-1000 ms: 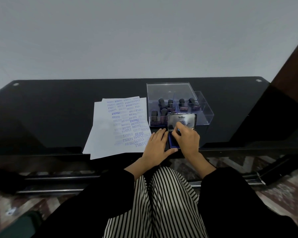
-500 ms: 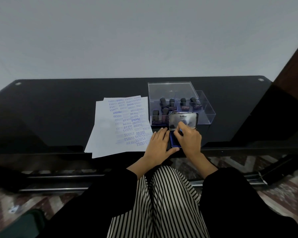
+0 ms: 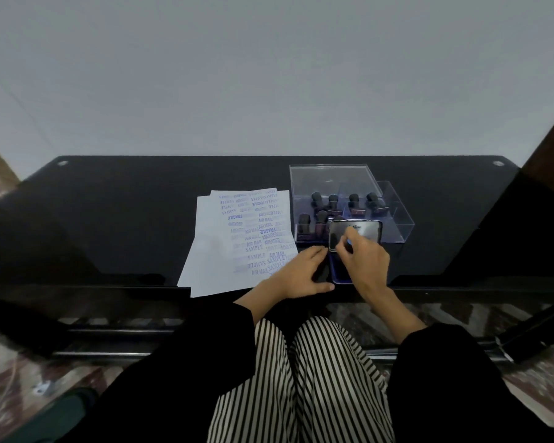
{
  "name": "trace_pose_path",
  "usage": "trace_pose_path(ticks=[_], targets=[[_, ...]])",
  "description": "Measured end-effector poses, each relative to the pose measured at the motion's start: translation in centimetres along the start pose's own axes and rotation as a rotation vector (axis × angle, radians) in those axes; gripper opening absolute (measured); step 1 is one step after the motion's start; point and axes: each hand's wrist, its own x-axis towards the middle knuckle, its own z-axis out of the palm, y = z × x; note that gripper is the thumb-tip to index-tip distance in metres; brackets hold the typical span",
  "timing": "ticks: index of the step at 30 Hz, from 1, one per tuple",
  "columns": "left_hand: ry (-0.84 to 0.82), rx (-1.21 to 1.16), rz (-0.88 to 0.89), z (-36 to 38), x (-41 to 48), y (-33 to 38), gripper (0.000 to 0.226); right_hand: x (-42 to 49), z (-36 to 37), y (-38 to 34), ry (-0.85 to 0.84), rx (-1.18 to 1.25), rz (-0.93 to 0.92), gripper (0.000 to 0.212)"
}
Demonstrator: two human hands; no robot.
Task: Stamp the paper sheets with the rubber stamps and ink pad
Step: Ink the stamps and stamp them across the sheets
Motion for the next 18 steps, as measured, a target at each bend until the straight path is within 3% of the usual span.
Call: trace_pose_path(ticks=[3, 8, 12, 18], targets=[[0.098, -0.100, 0.016, -2.0, -1.3, -1.6, 0.058, 0.6, -0.1, -2.3, 0.060, 0.030, -0.045, 0.025], [0.323, -0.139, -0.028, -4.7, -3.6, -5.7, 0.032, 0.9, 1.0, -6.6, 0.018, 0.145, -0.090, 0.021], [0.460, -0.093, -0.148, -5.5, -5.4, -8.8, 0.032, -0.1, 2.5, -10.1, -0.061, 0.188, -0.138, 0.020], [0.501, 0.028, -0.295, -4.2, -6.6, -11.6, 0.043, -1.7, 4.3, -12.1, -0.186, 0.199, -0.168, 0.029]])
